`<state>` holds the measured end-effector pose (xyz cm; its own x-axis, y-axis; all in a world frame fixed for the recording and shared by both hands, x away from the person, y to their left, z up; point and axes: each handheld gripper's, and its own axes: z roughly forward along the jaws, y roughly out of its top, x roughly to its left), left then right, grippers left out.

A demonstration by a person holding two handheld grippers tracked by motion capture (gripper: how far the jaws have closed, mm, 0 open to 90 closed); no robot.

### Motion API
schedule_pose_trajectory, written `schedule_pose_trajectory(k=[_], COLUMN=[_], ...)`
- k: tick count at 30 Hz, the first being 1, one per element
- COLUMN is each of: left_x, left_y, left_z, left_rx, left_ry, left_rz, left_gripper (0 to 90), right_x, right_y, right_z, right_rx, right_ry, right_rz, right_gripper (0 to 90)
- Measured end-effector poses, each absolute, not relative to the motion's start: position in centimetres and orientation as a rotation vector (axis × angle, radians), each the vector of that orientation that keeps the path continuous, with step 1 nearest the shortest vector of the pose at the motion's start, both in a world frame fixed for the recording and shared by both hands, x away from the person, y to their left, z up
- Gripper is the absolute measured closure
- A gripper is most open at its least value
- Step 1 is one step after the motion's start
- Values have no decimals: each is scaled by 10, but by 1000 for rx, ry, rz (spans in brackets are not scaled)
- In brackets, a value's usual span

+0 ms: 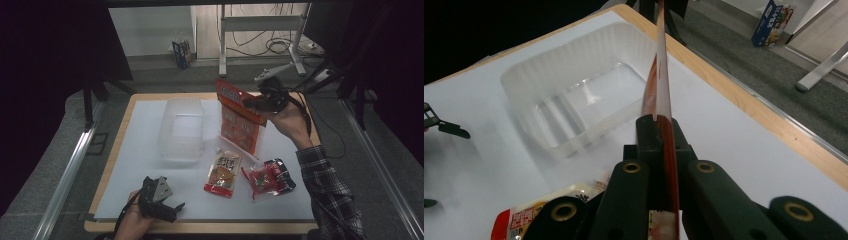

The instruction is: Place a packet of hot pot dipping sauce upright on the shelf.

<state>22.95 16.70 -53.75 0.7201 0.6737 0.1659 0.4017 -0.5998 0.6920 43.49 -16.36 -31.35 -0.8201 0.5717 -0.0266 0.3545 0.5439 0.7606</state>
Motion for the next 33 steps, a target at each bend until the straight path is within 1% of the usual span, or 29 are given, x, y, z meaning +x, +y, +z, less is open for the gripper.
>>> schedule_pose_trajectory(k=[12, 24, 27, 33], left_x=[230, 230, 230, 230], left_y=[172, 177, 178, 183], left_z=[-533, -529, -528, -525], left_rx=[2211, 2157, 2111, 2044], left_ry=[856, 847, 851, 859], left_rz=[497, 429, 378, 366], left_gripper=[0, 0, 0, 1], right_x=[433, 442, 444, 450], right_y=[-146, -127, -120, -105], right_z=[-293, -275, -271, -267], right_rx=[718, 724, 726, 723], right_ry=[2494, 2466, 2460, 2448], right_rz=[1186, 1254, 1268, 1282], right_gripper=[891, 891, 890, 891])
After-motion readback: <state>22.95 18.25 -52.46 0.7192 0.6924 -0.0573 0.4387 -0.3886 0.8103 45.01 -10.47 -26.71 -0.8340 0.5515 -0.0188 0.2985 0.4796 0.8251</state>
